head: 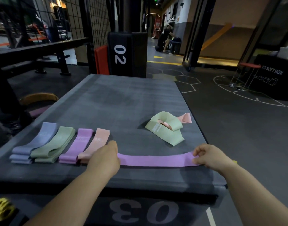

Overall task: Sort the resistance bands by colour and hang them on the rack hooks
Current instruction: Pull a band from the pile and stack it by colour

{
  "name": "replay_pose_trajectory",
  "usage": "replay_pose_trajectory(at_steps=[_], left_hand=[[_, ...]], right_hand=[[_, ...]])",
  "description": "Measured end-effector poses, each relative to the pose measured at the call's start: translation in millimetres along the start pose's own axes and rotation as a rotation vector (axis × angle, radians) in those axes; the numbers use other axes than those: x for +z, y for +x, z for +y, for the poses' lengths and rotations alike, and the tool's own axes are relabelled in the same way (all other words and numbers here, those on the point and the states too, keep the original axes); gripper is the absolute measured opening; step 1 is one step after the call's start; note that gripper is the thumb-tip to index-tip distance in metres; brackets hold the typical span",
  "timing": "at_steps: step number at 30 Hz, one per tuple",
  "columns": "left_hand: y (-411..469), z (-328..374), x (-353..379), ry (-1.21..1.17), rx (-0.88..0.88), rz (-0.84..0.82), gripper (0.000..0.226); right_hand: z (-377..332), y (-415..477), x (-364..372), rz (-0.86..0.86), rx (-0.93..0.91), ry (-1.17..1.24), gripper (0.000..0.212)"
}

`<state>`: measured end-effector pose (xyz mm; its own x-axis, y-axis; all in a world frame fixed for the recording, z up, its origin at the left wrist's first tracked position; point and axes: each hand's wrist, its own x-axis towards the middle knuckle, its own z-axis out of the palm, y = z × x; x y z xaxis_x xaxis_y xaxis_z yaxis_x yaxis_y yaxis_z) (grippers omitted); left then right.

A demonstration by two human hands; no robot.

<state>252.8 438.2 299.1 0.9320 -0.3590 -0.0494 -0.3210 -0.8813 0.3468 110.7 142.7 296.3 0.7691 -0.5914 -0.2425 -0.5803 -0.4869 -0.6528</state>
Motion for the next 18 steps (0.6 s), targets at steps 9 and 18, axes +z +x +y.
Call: replay_pose_trajectory(at_steps=[9,18], left_hand=[[-2,2,3,-0.003,0.103,0.008,0.010],[-5,32,26,-0.177,0.327,0.148,0.054]], right_hand=[[-1,-1,4,-0.043,-0.001,-0.277,0.020],[-42,-21,35,-0.051,-0.165,0.016,0.014]])
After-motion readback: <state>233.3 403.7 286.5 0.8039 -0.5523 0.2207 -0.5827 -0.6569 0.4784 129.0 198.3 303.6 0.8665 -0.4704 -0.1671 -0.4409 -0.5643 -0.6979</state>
